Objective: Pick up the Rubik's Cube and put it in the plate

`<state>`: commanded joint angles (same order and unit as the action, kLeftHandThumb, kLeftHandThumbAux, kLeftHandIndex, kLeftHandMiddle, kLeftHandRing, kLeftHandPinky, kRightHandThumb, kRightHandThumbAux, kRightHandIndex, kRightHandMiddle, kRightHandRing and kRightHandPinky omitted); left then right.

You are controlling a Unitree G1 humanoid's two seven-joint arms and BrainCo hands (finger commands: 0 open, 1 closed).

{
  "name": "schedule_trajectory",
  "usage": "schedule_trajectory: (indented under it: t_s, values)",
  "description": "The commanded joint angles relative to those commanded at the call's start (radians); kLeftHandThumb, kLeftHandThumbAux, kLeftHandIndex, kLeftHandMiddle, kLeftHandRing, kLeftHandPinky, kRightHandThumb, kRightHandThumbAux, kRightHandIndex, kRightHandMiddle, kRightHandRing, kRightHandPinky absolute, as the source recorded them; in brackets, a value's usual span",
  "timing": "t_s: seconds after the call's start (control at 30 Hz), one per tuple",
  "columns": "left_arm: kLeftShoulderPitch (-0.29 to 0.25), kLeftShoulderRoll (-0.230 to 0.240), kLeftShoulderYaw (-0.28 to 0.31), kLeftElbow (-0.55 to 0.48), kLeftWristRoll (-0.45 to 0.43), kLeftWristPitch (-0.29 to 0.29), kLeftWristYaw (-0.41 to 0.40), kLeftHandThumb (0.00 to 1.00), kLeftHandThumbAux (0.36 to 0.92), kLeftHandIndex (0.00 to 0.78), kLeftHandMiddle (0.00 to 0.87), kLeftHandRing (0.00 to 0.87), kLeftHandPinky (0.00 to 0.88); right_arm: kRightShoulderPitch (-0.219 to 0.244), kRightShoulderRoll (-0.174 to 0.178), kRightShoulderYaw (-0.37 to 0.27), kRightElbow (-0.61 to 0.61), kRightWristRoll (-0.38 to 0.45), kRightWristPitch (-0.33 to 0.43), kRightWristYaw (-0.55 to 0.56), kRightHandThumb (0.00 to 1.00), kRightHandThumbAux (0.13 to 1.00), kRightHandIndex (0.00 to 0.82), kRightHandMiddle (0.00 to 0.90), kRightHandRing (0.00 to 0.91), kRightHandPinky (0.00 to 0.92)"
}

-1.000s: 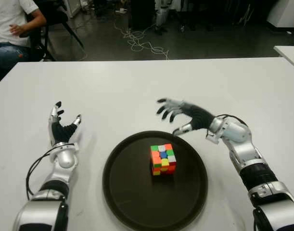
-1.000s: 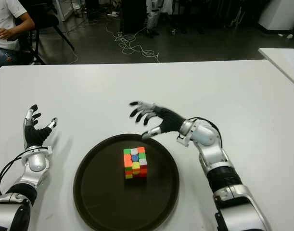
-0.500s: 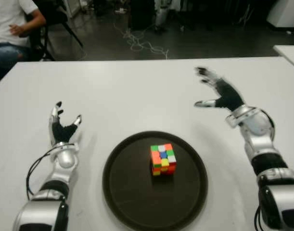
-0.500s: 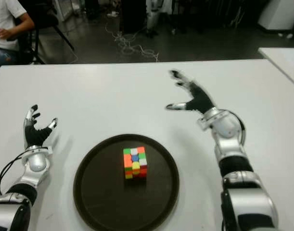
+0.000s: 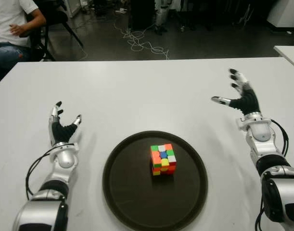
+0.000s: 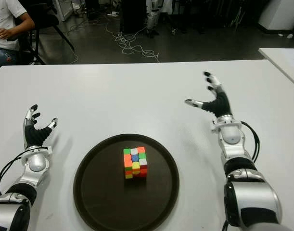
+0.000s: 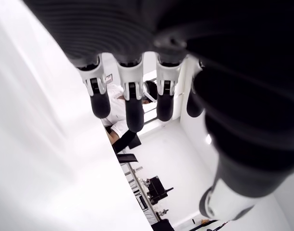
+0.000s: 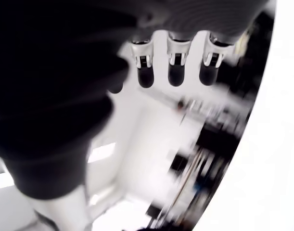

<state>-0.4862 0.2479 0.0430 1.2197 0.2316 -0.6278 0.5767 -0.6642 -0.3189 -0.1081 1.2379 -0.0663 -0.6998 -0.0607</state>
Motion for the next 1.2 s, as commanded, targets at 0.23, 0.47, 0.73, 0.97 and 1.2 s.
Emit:
schedule_trajectory:
  t_s: [0.23, 0.47, 0.73, 0.97, 1.2]
  values:
    - [0.002, 0.007, -0.005, 0.001, 0.007, 0.0, 0.006, 0.0, 0.791, 0.117, 0.13, 0.135, 0.116, 0.026, 0.007, 0.007, 0.021, -0.037, 0.026, -0.13, 0.0, 0.77, 0.037, 0.028, 0.005, 0.001]
    - [0.002, 0.009, -0.003, 0.005, 0.007, -0.005, 0.001, 0.0, 0.782, 0.113, 0.124, 0.122, 0.096, 0.023, 0.019, 0.011, 0.032, -0.053, 0.057, -0.18, 0.0, 0.79, 0.052, 0.052, 0.032, 0.018]
    - [0.001, 0.004, 0.016, 0.012, -0.02, -0.02, -0.038, 0.0, 0.776, 0.114, 0.125, 0.13, 0.124, 0.02, 0.028, 0.024, 0.048, -0.077, 0.111, -0.214, 0.0, 0.757, 0.049, 0.034, 0.013, 0.004]
    - [0.003, 0.005, 0.023, 0.016, -0.027, -0.033, -0.051, 0.0, 0.779, 0.127, 0.14, 0.144, 0.139, 0.019, 0.033, 0.024, 0.05, -0.083, 0.135, -0.225, 0.0, 0.767, 0.044, 0.028, 0.009, 0.006]
    - [0.004, 0.001, 0.036, 0.018, -0.042, -0.041, -0.066, 0.0, 0.79, 0.112, 0.13, 0.135, 0.13, 0.014, 0.031, 0.036, 0.055, -0.098, 0.17, -0.22, 0.0, 0.732, 0.054, 0.04, 0.019, 0.026]
